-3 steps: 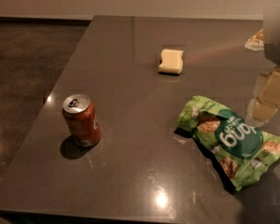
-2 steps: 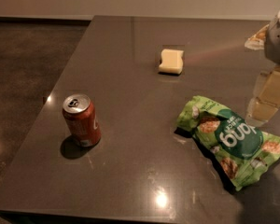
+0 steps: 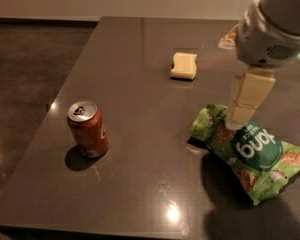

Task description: Pick coke can

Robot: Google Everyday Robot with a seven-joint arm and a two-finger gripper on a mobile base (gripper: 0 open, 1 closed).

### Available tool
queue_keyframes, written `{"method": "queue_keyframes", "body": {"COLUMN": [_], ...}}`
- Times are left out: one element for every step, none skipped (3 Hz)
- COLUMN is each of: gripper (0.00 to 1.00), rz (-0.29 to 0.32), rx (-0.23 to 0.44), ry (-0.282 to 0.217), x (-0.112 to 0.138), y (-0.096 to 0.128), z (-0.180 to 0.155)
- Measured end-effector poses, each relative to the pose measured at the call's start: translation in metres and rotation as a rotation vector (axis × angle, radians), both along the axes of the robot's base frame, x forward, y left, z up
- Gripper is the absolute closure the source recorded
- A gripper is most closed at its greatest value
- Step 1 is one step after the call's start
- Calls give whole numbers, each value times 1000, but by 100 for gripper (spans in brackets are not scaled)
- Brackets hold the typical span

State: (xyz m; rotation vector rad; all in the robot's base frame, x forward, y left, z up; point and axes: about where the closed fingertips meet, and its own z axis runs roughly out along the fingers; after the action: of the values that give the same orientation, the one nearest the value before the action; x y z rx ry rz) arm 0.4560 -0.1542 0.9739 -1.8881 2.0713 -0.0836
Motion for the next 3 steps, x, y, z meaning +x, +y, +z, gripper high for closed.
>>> {"method": "queue_keyframes", "body": {"gripper": [0,0,0], "rz": [69,110,125], "rx": [35,73,115], "ry": [10,52,129], "x": [6,1,-14], "y": [49,92,125], "z": [-13,-30,-48]}}
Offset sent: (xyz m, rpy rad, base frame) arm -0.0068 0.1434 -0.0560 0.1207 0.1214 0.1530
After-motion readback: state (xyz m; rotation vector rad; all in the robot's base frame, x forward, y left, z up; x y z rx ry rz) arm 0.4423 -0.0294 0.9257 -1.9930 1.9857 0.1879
